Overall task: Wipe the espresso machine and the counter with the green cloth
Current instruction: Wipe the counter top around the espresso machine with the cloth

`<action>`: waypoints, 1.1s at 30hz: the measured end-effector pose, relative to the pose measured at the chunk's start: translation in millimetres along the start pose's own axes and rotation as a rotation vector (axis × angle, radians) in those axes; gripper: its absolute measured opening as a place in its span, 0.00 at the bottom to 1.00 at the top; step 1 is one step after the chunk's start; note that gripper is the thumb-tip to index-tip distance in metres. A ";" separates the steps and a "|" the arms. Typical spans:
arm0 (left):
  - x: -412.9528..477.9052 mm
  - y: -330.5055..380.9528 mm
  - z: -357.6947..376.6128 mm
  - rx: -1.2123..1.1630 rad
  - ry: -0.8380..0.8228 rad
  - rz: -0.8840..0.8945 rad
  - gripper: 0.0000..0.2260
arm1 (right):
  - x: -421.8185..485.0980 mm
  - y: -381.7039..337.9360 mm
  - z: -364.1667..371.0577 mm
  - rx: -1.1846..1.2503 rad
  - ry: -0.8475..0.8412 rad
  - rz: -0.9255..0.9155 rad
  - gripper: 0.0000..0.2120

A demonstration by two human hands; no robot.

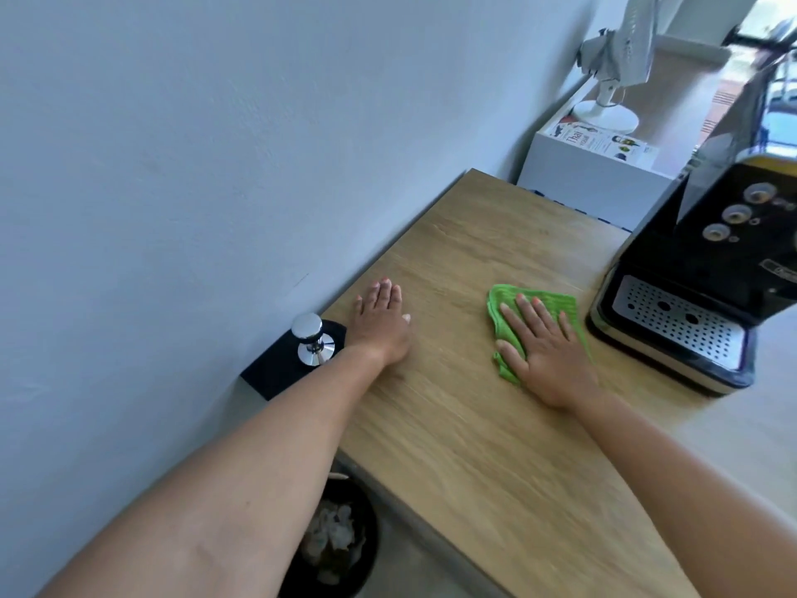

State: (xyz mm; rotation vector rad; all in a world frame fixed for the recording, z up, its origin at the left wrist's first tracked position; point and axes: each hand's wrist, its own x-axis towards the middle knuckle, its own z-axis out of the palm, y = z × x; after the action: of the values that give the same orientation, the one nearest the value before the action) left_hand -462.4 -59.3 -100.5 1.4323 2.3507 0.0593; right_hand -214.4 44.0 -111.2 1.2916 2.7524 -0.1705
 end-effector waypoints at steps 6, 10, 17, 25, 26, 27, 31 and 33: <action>-4.9 -18.1 -0.3 -0.055 0.002 0.064 0.26 | -10.0 -95.1 11.5 0.080 0.035 0.070 0.33; -11.1 -15.2 4.4 0.026 0.028 0.052 0.27 | -102.7 -143.3 23.4 0.075 -0.059 -0.438 0.30; -45.7 6.5 15.2 0.023 -0.039 0.079 0.29 | -147.3 -14.0 10.9 0.010 -0.052 -0.092 0.28; -76.3 74.1 43.4 -0.133 0.072 0.097 0.26 | -121.4 -67.4 9.9 0.071 -0.038 0.077 0.31; -78.0 78.7 45.5 -0.149 0.106 0.101 0.25 | -146.1 -78.8 13.8 0.070 -0.040 -0.032 0.31; -79.5 85.5 47.1 -0.157 0.133 0.117 0.25 | -175.3 -82.4 17.2 0.062 -0.040 -0.127 0.30; -90.7 111.4 53.3 -0.135 0.155 0.241 0.24 | -262.2 -22.8 34.8 0.024 0.007 -0.104 0.29; -98.0 126.9 59.8 -0.106 0.139 0.333 0.24 | -267.3 23.6 32.1 0.030 0.024 0.160 0.29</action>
State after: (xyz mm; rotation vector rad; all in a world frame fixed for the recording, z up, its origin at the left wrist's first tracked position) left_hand -294.6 -92.9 -96.7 1.8001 2.1511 0.3788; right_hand -24.9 -148.6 -108.5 1.5231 2.6598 -0.1853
